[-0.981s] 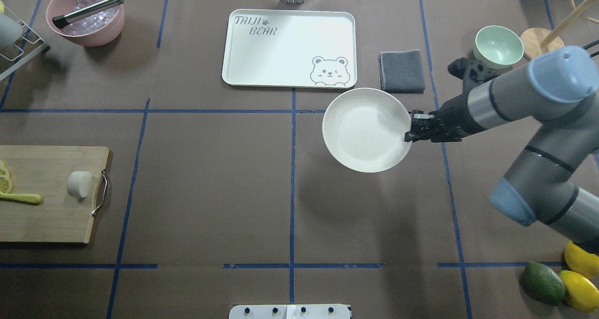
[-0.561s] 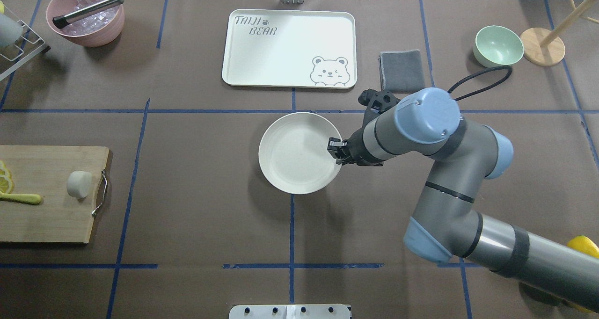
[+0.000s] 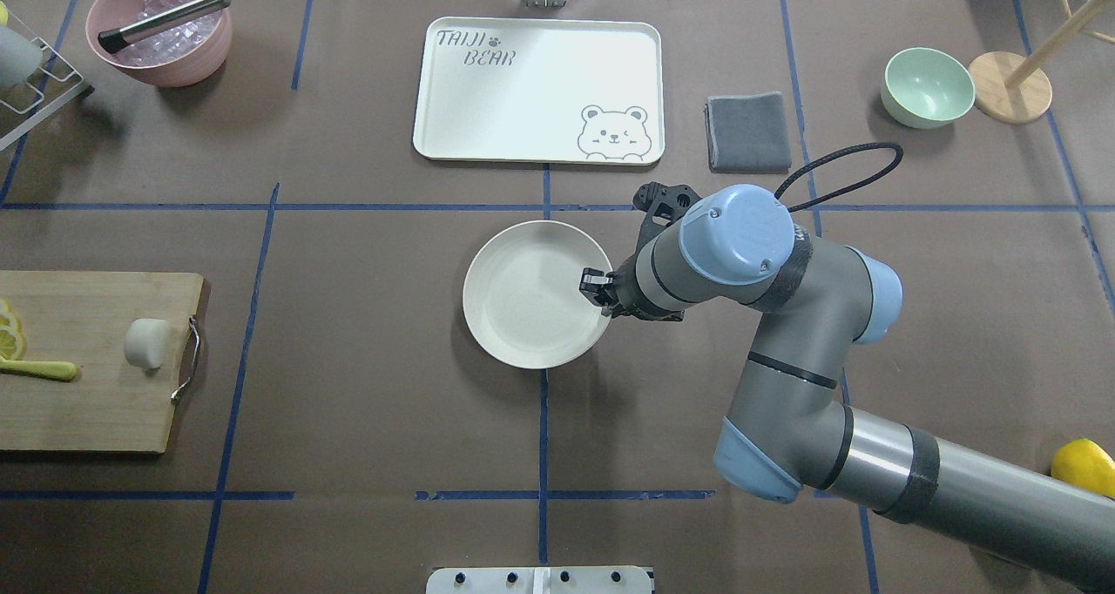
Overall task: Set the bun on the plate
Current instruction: 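Slide the white plate with the right gripper to the table center, then release the plate and withdraw the right gripper while the left gripper reaches the bun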
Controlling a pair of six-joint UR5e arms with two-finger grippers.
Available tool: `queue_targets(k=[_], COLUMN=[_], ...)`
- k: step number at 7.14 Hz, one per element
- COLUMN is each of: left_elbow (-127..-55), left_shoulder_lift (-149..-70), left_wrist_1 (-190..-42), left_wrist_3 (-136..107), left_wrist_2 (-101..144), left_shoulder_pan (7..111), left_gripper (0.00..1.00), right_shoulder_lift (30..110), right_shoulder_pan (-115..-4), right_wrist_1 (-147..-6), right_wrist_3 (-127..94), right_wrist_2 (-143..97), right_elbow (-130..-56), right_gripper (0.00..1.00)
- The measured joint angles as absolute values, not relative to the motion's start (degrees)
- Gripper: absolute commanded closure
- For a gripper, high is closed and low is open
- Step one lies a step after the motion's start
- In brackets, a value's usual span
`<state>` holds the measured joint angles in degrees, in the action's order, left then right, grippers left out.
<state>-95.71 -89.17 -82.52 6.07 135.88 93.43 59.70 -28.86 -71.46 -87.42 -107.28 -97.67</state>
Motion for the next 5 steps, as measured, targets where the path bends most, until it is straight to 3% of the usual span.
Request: queue_targets(k=[1,2,5], left_elbow=[-95.7,-95.7,-96.0], left_shoulder_lift=[-89.2,-89.2,-89.3], left_wrist_1=[-82.5,-82.5,-82.6], left_wrist_3=[6.1,6.1,6.0], left_wrist_2=[135.9,135.9,135.9], left_shoulder_pan=[93.4,93.4,93.4], left_gripper=[0.0,0.0,0.0], right_shoulder_lift=[59.7,59.7,59.7], right_shoulder_pan=[-28.7,-28.6,-28.9], right_wrist_1=[-71.6,-71.6,-71.4], right_wrist_3=[-87.4,-87.4,-87.4], right_wrist_2=[-107.3,-107.3,-107.1], right_elbow=[-97.5,-97.5,-97.5], right_gripper=[0.35,0.0,0.0])
